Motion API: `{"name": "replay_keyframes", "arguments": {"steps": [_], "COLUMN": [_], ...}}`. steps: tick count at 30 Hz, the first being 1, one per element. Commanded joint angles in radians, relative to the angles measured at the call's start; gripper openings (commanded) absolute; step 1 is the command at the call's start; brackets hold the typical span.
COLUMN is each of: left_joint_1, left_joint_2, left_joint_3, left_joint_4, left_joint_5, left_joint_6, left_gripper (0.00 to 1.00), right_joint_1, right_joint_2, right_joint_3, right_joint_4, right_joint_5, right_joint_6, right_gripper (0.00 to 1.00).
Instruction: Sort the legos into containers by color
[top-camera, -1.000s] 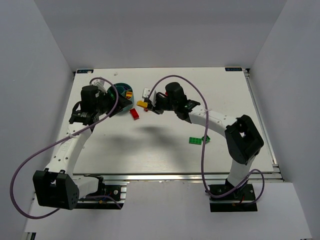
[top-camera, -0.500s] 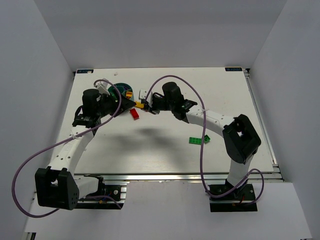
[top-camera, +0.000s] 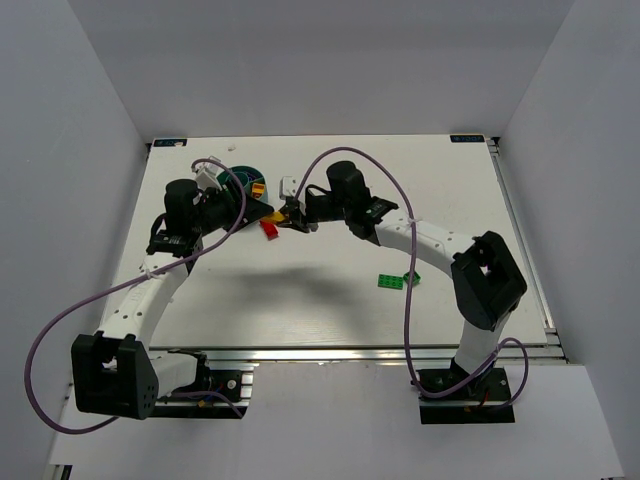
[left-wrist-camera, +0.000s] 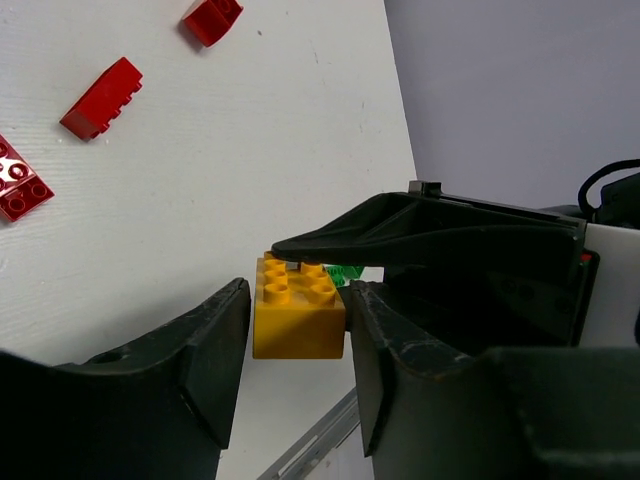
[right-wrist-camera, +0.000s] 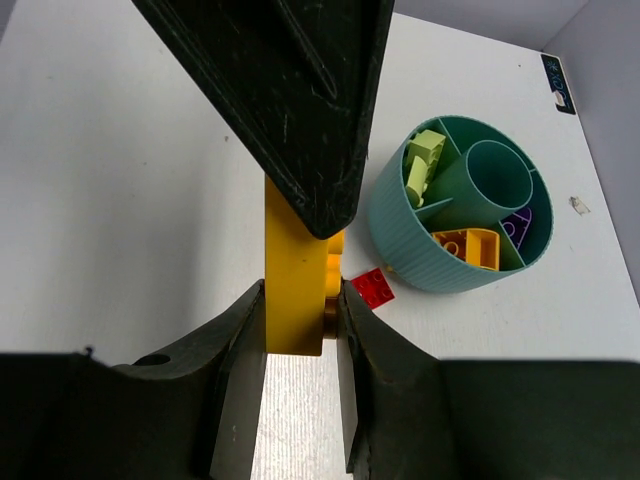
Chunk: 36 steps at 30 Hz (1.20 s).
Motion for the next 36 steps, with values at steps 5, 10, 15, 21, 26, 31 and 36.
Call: {"name": "replay_keyframes", "arguments": {"steps": [5,10,15,21,26,31,36], "left_joint_1": [0.002,0.002,0.014,0.014,0.002,-0.052,-0.084], "left_joint_2": [-0.005,0.000,0.105,0.246,0.404,0.530,0.611], "left_joint_3": [-0.001,0.057,0.255,0.459,0.657,0.800,0.883], "left_joint_4": [0.013,-0.099,-0.375,-0.489,-0.570,-0.653,-0.667], "left_joint_5": [0.056,-0.053,-0.302,-0.542,-0.650,-0.710,-0.734], "left_joint_6": [0.005,0.069,0.189,0.224,0.184,0.186,0.193], "left_gripper": [0.30,0.03,0.00,0.00,0.00,0.00,0.00], "right_joint_1": [0.005,0.005,-0.021,-0.095,-0.139,-0.150,-0.166], "right_joint_2": [-0.051,-0.055,-0.095,-0.199,-0.266,-0.316,-0.333], "right_joint_3": [0.045,0.035,-0.017,-0.127,-0.207,-0.262,-0.287], "right_joint_4": [0.043,0.046,-0.015,-0.111,-0.138,-0.118,-0.099], "right_joint_5": [-0.027,0.059,0.205,0.141,0.116,0.131,0.134], "right_joint_6": [0.071,0.091,0.053,0.011,0.045,0.071,0.097], "right_gripper": [0.04,0.89,0.89,0.72,0.00,0.00,0.00]}}
